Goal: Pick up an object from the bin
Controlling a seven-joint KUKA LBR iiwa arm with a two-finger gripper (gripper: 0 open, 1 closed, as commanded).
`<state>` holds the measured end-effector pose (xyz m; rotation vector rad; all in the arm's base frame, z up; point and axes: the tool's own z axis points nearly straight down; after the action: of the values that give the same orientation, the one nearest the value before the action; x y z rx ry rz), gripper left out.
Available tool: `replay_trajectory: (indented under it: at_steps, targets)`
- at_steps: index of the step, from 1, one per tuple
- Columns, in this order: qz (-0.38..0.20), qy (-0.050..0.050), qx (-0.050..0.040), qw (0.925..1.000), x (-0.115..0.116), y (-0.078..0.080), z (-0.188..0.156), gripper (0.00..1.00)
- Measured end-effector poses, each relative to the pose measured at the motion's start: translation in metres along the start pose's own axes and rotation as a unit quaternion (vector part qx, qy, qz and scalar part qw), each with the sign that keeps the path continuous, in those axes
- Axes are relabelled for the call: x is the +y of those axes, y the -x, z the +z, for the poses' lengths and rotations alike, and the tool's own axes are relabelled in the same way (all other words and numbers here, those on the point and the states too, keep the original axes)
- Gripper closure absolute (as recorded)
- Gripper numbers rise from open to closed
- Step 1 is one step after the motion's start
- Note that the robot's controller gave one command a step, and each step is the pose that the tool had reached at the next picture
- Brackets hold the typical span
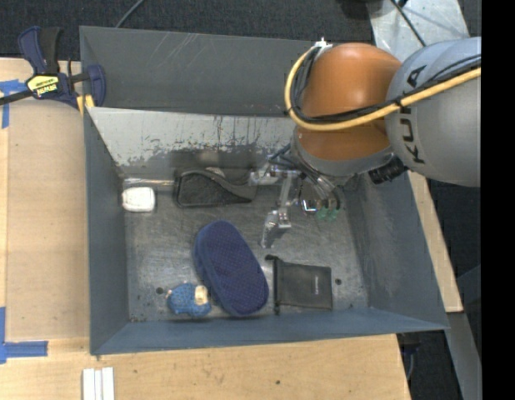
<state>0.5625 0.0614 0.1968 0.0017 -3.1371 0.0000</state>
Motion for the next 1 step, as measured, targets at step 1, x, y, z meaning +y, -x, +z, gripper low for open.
replay_trajectory:
  at_steps: [1]
  targets:
    - [-0.053, -0.003, 0.0002, 0.9986, 0.0623, 0.0043, 0.1204, 0.0]
